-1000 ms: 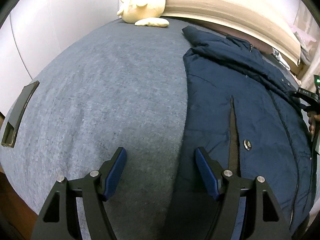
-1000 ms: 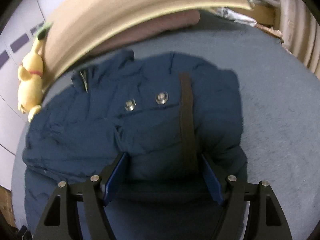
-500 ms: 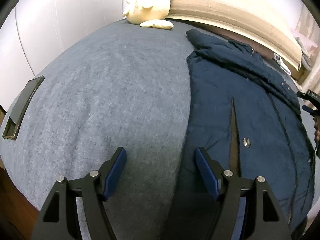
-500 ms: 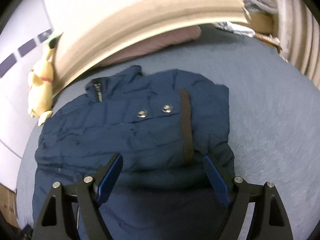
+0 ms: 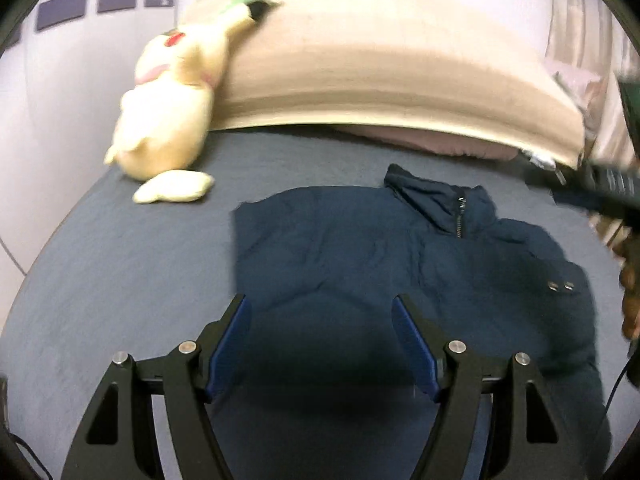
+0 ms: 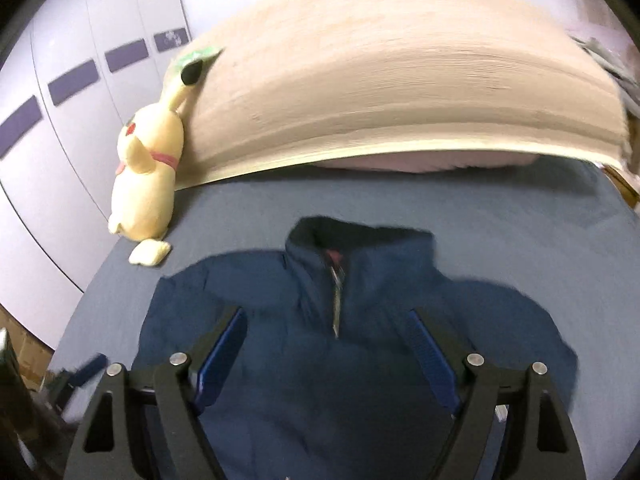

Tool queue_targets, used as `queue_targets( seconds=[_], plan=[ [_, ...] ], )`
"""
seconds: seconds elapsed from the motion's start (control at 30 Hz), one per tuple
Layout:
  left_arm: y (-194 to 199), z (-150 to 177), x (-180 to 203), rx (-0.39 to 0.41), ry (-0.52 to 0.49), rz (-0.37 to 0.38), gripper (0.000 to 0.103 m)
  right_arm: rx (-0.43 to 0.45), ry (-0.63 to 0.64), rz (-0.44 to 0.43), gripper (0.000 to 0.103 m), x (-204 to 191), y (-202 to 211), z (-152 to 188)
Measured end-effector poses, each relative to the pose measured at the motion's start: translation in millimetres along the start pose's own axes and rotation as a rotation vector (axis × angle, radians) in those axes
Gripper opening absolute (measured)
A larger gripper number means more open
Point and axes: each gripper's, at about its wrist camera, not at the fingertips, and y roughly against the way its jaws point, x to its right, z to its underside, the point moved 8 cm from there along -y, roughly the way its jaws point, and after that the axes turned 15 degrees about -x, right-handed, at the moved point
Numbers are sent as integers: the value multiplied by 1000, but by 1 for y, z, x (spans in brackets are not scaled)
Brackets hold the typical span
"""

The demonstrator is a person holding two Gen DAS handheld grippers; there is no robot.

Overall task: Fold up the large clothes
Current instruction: 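Grasp the dark jacket collar with the right tool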

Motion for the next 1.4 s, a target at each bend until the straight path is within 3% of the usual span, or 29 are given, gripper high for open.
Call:
queue_targets(
  seconds=[0.17, 0.3, 0.33, 0.37, 0.4, 0.47, 0.57, 0.67, 0.8, 0.87, 0.93, 1.0, 1.07, 1.17, 1.23, 1.3, 1.4],
  plan=[
    [-54, -7, -6, -72, 23, -36, 73, -98, 66, 46, 76, -24, -76, -58],
    [-70, -1, -3, -56, -19, -65, 77, -184, 130, 114, 69, -36, -135, -75],
    [-71, 1, -2, -49, -23, -69, 77, -209, 139, 124, 63, -38, -151, -77],
    [-72, 3, -2, -47, -23, -67, 77, -226, 141, 137, 35, -38, -158, -77],
    [-74, 4, -3, -46, -20, -63, 78, -246, 122, 135, 25, -35, -168, -79],
    [-76, 5, -3, -51, -20, -57, 78, -228, 67, 56, 17, -26, -165, -82],
    [-75, 9, -2, -41, -21, -57, 78, -198, -188, -165, 16, 23, -155, -85],
    [-77, 7, -1, -39, -30, -74, 78, -220, -239, -193, 16, 44, -163, -75],
    [-75, 7, 1, -37, -29, -75, 78, -198, -300, -296, 17, 42, -165, -77],
    [-75, 7, 2, -36, -30, -78, 78, -190, -269, -285, 20, 40, -164, -78],
    [-76, 7, 1, -34, -28, -75, 78, -177, -243, -294, 32, 32, -158, -81],
    [-76, 7, 2, -32, -29, -77, 78, -139, -228, -275, 82, 27, -149, -88],
    [-77, 6, 1, -30, -26, -72, 78, -91, -209, -261, 87, 17, -141, -99],
    [-76, 6, 1, -27, -24, -67, 78, -145, -139, -200, 87, -3, -155, -107],
    [-76, 6, 1, -24, -24, -68, 78, -216, -83, -116, 82, -14, -175, -108],
    [-75, 6, 1, -22, -20, -59, 78, -278, -48, -36, 22, -16, -191, -107],
    [-75, 6, 1, -18, -17, -53, 78, -269, -73, -57, 19, -8, -192, -114]
  ],
)
